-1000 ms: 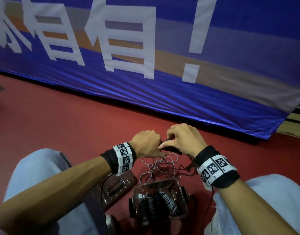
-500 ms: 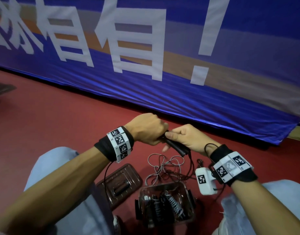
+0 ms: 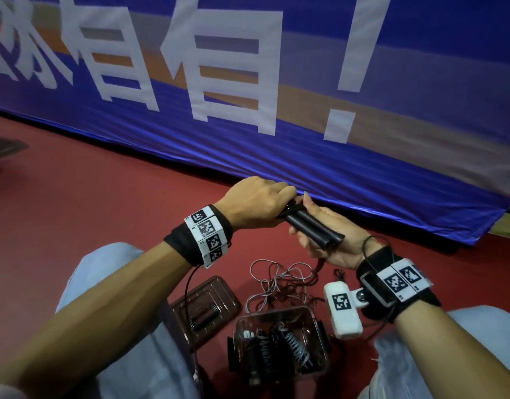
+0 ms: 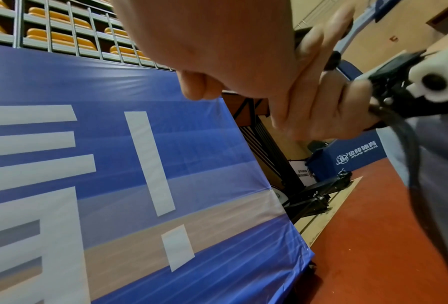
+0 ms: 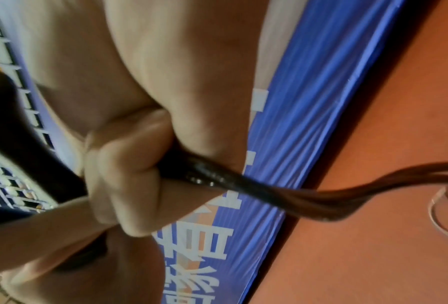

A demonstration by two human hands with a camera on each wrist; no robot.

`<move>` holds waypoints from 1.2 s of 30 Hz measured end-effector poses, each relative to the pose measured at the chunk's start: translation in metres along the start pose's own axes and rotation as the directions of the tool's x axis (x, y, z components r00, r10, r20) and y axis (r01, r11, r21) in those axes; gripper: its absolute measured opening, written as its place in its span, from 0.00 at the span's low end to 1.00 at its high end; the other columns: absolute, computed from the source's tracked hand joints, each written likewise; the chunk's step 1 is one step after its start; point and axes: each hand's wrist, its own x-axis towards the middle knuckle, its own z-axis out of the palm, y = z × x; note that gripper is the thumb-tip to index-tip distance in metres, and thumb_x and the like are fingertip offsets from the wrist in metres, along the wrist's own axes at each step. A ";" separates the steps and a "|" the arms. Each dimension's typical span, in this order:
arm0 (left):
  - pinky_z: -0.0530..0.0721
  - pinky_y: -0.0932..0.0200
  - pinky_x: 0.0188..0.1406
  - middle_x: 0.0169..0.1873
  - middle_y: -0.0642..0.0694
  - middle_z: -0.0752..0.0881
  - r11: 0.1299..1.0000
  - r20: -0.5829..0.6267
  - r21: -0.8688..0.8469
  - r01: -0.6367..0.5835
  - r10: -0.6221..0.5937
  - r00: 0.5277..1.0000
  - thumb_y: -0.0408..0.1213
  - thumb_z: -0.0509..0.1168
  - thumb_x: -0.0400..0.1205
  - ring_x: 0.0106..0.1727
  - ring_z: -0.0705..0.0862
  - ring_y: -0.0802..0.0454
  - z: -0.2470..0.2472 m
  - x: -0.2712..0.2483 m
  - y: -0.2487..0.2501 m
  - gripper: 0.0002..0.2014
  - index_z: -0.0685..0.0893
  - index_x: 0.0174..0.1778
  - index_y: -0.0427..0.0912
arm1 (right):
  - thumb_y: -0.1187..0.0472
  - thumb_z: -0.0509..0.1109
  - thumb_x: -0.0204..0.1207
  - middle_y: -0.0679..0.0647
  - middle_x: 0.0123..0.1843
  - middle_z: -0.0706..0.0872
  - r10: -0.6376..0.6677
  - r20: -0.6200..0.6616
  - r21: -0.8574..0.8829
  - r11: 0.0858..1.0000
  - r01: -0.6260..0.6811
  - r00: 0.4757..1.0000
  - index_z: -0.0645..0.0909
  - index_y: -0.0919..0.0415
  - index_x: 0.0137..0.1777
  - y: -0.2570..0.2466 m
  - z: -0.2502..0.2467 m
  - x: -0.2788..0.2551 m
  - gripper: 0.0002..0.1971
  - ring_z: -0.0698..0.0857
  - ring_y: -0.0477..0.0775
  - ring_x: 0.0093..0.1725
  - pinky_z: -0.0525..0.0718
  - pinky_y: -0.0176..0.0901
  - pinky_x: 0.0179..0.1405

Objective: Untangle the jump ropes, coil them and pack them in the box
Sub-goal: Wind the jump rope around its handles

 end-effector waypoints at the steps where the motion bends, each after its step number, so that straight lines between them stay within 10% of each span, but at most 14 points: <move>1: 0.70 0.55 0.13 0.26 0.43 0.80 1.000 -0.017 0.016 0.007 -0.007 1.000 0.39 0.60 0.86 0.20 0.77 0.41 0.000 0.000 -0.001 0.11 0.74 0.39 0.39 | 0.34 0.61 0.77 0.57 0.34 0.82 0.009 -0.013 0.059 0.998 -0.008 1.000 0.86 0.61 0.47 0.002 0.003 0.000 0.28 0.76 0.44 0.21 0.62 0.34 0.16; 12: 0.71 0.55 0.14 0.25 0.42 0.81 0.958 0.100 0.010 0.288 -0.288 0.952 0.44 0.57 0.80 0.18 0.77 0.35 0.017 -0.002 0.007 0.13 0.76 0.36 0.38 | 0.29 0.53 0.83 0.48 0.19 0.57 0.072 -0.010 0.303 0.951 -0.066 0.997 0.67 0.56 0.27 0.022 0.012 0.020 0.34 0.53 0.43 0.18 0.48 0.36 0.16; 19: 0.70 0.49 0.34 0.44 0.35 0.88 0.785 0.371 0.190 0.589 -0.613 0.698 0.46 0.63 0.85 0.45 0.86 0.28 0.031 0.007 0.016 0.12 0.79 0.49 0.39 | 0.44 0.54 0.92 0.50 0.20 0.60 0.113 -0.313 0.184 0.981 -0.057 0.943 0.71 0.60 0.32 0.028 0.022 0.032 0.28 0.55 0.44 0.18 0.51 0.32 0.13; 23: 0.72 0.49 0.37 0.46 0.35 0.87 0.703 0.457 0.192 0.685 -0.682 0.572 0.41 0.64 0.82 0.47 0.85 0.29 0.037 0.011 0.019 0.09 0.81 0.47 0.38 | 0.53 0.53 0.92 0.49 0.18 0.70 -0.036 -0.464 -0.185 0.981 -0.057 0.885 0.77 0.62 0.33 0.030 0.028 0.038 0.26 0.62 0.45 0.15 0.58 0.32 0.17; 30: 0.80 0.47 0.40 0.48 0.35 0.87 0.709 0.595 0.245 0.661 -0.648 0.475 0.40 0.63 0.82 0.48 0.87 0.31 0.058 0.000 0.030 0.10 0.84 0.48 0.36 | 0.59 0.63 0.86 0.62 0.37 0.89 -0.232 -0.309 -0.840 0.521 -0.150 0.922 0.86 0.66 0.42 0.038 0.006 0.031 0.16 0.86 0.63 0.35 0.81 0.52 0.33; 36: 0.77 0.53 0.33 0.38 0.38 0.86 0.817 0.640 0.219 0.534 -0.533 0.553 0.48 0.64 0.79 0.41 0.87 0.34 0.054 -0.003 0.024 0.13 0.81 0.36 0.42 | 0.49 0.66 0.88 0.47 0.30 0.83 -0.338 -0.189 -0.946 0.313 -0.079 0.922 0.85 0.55 0.36 0.033 -0.007 0.014 0.19 0.80 0.51 0.28 0.70 0.45 0.27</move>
